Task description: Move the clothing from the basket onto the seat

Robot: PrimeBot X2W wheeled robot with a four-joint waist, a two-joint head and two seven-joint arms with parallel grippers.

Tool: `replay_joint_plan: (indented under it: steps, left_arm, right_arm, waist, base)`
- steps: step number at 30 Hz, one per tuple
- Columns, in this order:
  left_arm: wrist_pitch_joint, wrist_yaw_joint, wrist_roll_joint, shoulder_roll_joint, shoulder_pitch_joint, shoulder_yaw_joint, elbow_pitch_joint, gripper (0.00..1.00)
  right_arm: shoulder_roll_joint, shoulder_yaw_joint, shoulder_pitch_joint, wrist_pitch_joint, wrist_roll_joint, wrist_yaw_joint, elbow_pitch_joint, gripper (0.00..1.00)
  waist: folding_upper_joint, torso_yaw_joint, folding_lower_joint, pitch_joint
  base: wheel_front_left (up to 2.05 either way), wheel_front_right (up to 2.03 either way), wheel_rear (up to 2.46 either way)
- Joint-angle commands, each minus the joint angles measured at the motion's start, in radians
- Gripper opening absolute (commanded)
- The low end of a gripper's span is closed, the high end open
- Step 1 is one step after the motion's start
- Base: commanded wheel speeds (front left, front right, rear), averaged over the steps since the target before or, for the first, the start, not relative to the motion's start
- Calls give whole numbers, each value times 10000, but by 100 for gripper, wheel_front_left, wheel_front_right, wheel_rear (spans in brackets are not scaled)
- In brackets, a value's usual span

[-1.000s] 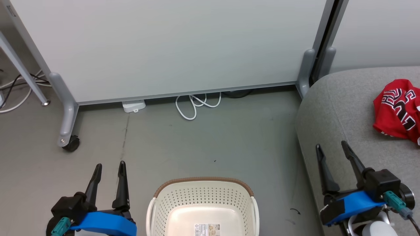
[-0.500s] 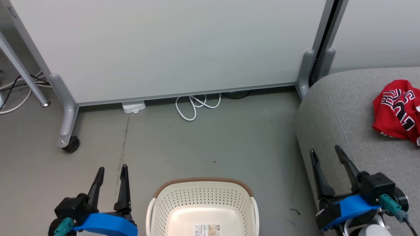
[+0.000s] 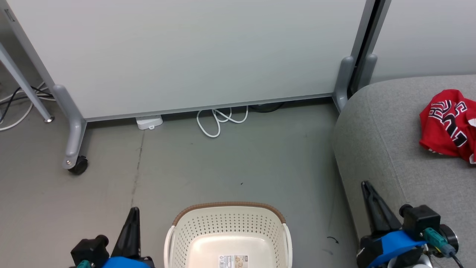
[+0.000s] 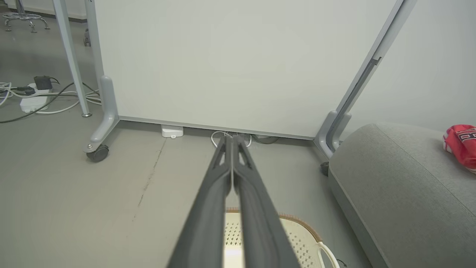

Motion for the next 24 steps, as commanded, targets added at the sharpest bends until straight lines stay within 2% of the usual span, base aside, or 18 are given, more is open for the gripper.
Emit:
replay_joint_plan:
  steps: [1,24]
  left_arm:
    - [12,0,-38,-6,1,6,2,0]
    - [1078,-4,-3619,-176,-267,635,-461,0]
  right_arm:
    - [0,-8,-7,16,44,0,16,0]
    - [-8,-320,-153,822,4457,1,2,0]
  waist:
    - [0,0,0,0]
    - [0,-33,0,-21]
  base:
    - [0,0,0]
    - [0,0,0]
